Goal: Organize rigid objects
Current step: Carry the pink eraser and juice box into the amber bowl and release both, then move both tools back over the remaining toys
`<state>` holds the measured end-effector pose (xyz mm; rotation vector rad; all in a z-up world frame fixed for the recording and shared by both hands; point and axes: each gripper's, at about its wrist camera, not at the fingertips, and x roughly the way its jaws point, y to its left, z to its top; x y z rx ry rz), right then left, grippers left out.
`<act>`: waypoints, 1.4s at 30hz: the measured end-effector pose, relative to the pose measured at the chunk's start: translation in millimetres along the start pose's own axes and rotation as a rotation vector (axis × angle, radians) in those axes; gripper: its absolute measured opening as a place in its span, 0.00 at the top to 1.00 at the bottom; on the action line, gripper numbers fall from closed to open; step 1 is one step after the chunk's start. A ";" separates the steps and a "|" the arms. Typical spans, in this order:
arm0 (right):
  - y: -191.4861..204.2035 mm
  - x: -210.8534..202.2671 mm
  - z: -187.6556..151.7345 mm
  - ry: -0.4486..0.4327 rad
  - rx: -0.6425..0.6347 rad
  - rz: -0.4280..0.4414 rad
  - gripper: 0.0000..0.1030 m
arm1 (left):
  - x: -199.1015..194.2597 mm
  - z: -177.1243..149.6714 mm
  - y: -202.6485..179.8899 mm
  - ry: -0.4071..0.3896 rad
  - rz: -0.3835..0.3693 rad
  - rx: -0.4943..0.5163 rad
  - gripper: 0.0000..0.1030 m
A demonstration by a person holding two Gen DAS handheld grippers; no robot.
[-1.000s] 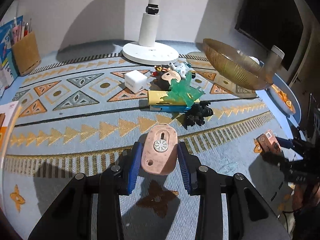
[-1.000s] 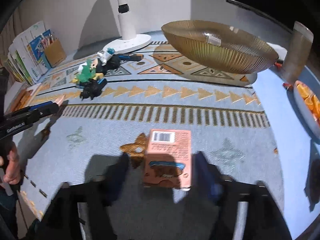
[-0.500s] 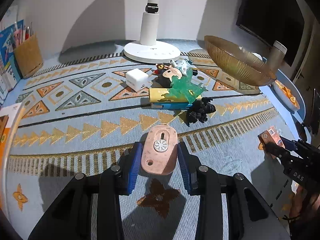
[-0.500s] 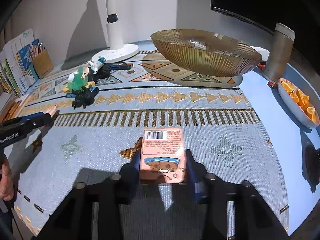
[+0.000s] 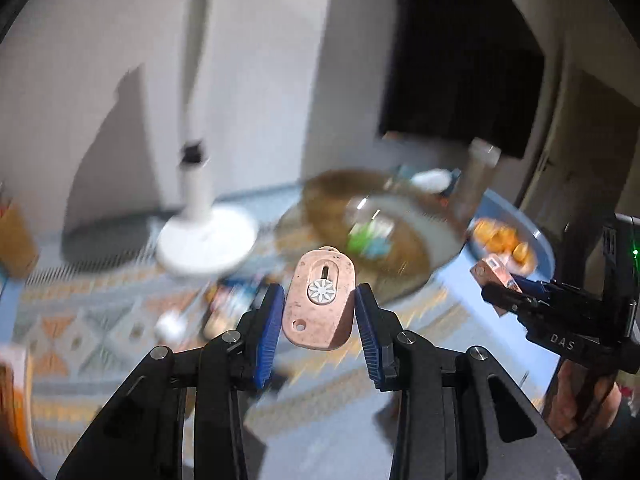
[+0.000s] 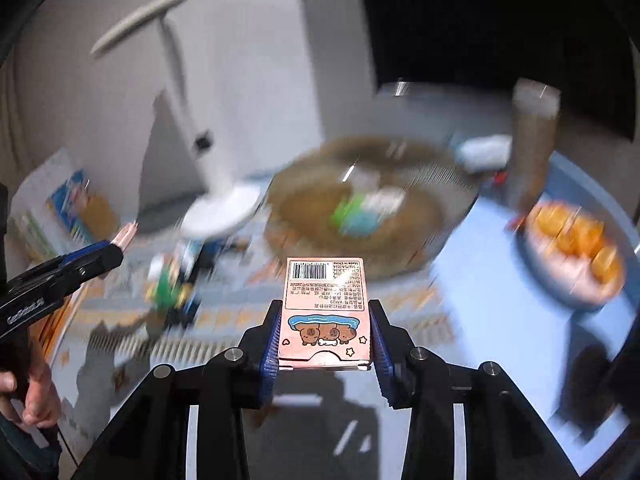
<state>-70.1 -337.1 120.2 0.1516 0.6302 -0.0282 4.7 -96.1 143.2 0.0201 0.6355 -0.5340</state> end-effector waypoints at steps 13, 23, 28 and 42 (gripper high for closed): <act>-60.7 30.6 69.7 -0.068 0.037 -0.172 0.62 | 99.7 46.5 -31.3 0.071 -0.016 -0.012 0.68; -55.4 111.6 58.6 0.183 0.022 -0.174 0.62 | 162.4 42.9 -51.9 0.182 0.001 0.024 0.67; -54.9 97.0 62.7 0.137 0.029 -0.210 0.36 | 144.5 46.4 -54.8 0.123 0.019 0.050 0.13; -7.4 9.5 59.3 -0.008 0.039 -0.043 0.36 | -57.6 14.0 32.3 -0.104 0.103 -0.083 0.10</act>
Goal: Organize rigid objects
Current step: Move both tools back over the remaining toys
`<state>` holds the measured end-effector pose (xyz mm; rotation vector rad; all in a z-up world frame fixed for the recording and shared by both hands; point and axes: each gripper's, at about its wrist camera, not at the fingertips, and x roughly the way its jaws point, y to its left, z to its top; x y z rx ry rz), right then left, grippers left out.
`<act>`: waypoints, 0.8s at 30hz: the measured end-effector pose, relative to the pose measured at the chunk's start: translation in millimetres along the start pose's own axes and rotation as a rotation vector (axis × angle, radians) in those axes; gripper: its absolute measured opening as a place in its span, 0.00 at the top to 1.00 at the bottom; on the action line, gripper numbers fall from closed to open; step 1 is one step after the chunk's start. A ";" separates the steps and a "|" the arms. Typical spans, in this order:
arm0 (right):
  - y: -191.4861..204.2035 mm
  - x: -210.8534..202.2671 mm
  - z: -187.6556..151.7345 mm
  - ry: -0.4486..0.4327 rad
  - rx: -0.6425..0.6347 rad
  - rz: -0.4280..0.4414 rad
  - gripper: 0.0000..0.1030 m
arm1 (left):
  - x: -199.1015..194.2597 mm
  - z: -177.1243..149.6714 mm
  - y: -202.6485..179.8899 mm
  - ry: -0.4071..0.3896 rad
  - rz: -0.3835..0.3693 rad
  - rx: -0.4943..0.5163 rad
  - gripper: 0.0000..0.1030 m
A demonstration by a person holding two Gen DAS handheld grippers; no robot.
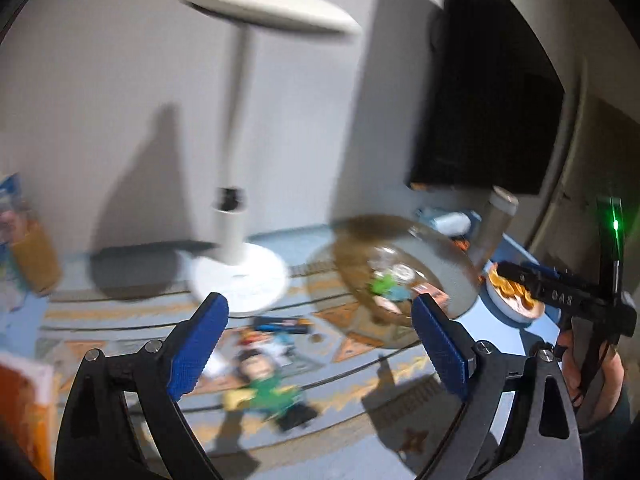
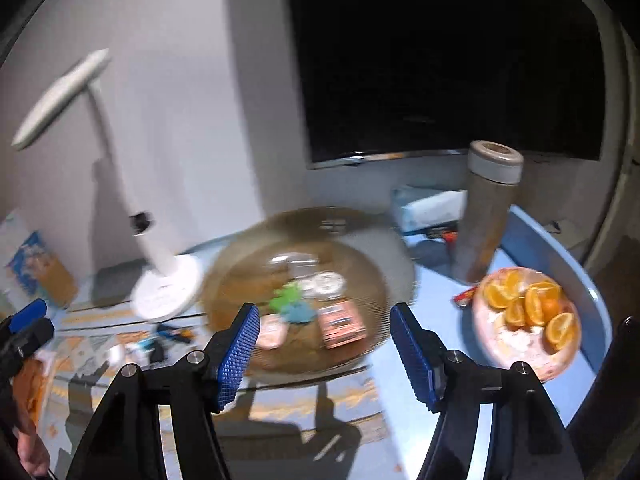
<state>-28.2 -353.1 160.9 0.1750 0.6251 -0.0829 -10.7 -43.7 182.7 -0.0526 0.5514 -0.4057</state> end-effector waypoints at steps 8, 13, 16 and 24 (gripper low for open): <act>77.5 -22.4 -37.7 -0.021 -0.073 0.150 0.08 | -68.9 -13.3 66.5 -0.086 0.092 -0.111 0.01; 110.4 10.8 -105.9 0.022 -0.145 0.184 0.05 | -26.0 -83.1 104.7 0.056 0.210 -0.176 0.01; 119.3 27.3 -132.4 0.046 -0.187 0.179 0.05 | 1.4 -118.9 119.8 0.155 0.185 -0.225 0.02; 113.7 43.3 -151.6 0.085 -0.197 0.170 0.05 | 27.9 -150.0 115.0 0.234 0.196 -0.200 0.02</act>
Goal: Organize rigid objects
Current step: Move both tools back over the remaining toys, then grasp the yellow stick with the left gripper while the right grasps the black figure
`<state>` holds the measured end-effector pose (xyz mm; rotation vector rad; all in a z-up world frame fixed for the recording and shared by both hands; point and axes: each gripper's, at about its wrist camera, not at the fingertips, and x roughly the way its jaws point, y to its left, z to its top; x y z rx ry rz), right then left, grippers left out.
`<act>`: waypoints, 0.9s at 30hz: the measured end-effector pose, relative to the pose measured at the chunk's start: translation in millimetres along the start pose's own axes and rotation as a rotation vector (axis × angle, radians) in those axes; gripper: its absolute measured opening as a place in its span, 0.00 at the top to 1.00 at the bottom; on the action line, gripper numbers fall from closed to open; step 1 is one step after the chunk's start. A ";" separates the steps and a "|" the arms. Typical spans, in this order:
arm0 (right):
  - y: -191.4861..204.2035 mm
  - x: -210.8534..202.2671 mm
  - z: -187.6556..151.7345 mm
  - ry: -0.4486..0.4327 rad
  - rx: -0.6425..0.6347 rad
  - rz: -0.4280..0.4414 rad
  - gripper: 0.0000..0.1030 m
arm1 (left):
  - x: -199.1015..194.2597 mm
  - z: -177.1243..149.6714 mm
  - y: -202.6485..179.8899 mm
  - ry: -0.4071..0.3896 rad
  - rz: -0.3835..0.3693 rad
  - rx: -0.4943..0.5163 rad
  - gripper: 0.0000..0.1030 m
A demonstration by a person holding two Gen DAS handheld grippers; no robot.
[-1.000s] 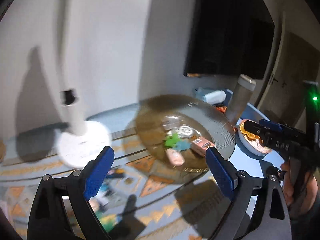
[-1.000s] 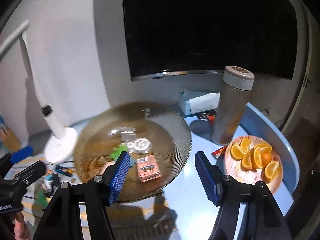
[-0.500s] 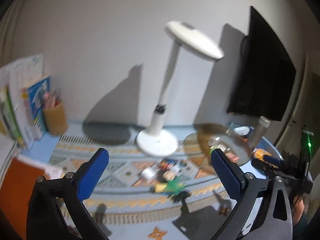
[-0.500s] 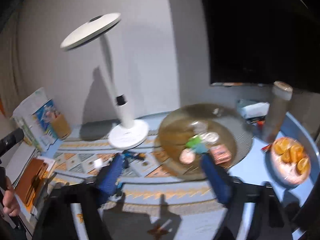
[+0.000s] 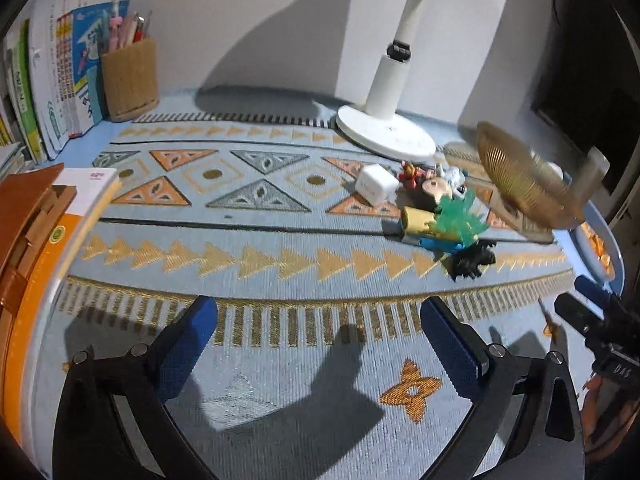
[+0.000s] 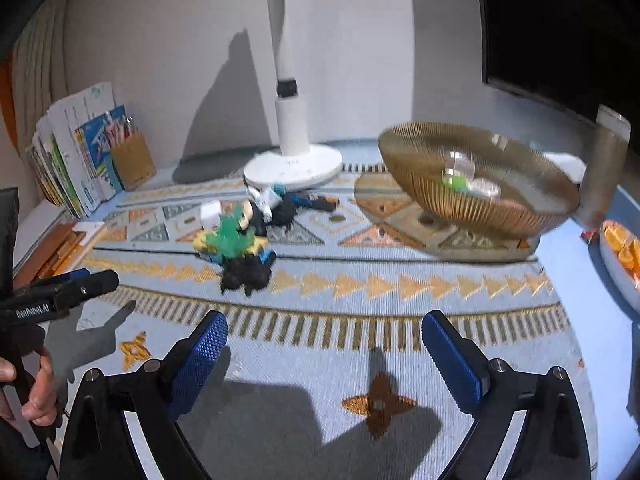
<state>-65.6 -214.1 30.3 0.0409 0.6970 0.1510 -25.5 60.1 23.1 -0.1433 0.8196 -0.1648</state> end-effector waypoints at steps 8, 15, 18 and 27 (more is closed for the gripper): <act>3.0 15.1 1.0 0.075 -0.009 -0.005 0.05 | -2.6 -0.8 -17.9 -0.008 0.003 0.108 0.12; 11.0 33.5 26.7 0.218 0.033 0.149 0.05 | 12.5 28.3 -44.7 0.076 -0.132 0.341 0.30; 19.5 44.4 38.9 0.223 0.015 0.183 0.12 | 27.0 44.1 -54.0 0.089 -0.150 0.427 0.30; 40.1 90.2 39.7 0.260 -0.058 0.244 0.36 | 66.4 55.6 -77.5 0.145 -0.221 0.628 0.56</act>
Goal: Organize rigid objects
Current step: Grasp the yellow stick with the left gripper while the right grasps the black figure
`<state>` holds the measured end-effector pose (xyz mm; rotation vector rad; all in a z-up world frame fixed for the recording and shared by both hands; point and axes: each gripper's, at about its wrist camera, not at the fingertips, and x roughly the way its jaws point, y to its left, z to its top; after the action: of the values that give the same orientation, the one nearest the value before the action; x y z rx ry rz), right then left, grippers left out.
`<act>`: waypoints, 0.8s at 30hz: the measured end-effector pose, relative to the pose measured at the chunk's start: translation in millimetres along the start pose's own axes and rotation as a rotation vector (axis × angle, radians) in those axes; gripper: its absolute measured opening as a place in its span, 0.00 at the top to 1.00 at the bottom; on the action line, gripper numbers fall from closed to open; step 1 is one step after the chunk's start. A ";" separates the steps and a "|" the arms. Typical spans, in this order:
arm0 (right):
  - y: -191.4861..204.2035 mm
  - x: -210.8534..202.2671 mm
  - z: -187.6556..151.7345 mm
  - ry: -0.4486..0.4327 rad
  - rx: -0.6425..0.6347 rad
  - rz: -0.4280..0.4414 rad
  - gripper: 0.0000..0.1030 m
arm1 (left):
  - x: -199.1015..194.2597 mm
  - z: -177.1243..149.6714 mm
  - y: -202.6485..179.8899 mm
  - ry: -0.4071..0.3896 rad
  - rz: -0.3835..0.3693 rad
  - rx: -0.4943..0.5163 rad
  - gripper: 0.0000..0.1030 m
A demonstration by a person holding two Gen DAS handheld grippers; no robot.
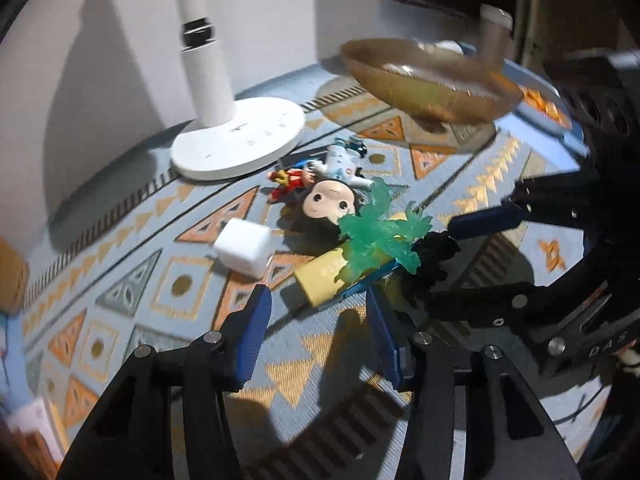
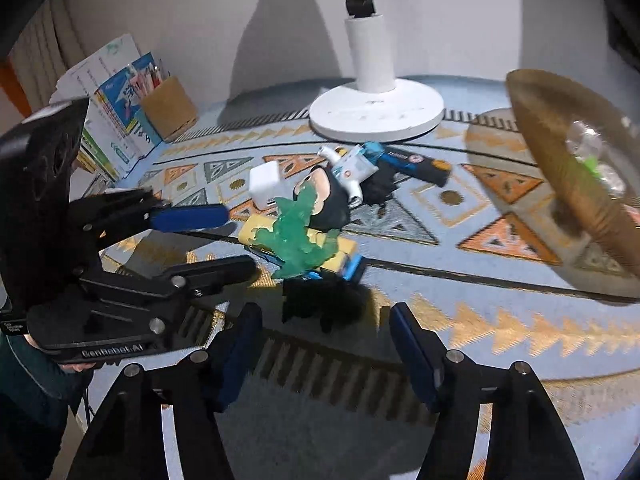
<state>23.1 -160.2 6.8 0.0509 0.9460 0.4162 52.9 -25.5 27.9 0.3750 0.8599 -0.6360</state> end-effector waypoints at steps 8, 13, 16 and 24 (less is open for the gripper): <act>-4.2 -3.3 -3.4 -0.026 0.004 -0.006 0.58 | 21.6 11.8 -9.4 0.023 -0.031 0.043 0.55; -22.1 -39.7 -18.7 -0.087 0.056 -0.074 0.58 | 9.2 8.2 -18.7 0.013 -0.078 -0.041 0.74; -43.8 -63.9 -32.9 -0.116 0.130 -0.072 0.58 | -2.3 0.1 -24.5 0.017 -0.086 -0.125 0.77; -88.0 -85.5 -67.0 -0.118 0.276 -0.062 0.58 | -39.5 -43.2 -18.0 -0.012 -0.201 -0.454 0.79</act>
<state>-45.5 -281.8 14.1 0.2929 0.8809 0.2203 -3.2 -1.1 32.1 -0.1265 1.0078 -0.6056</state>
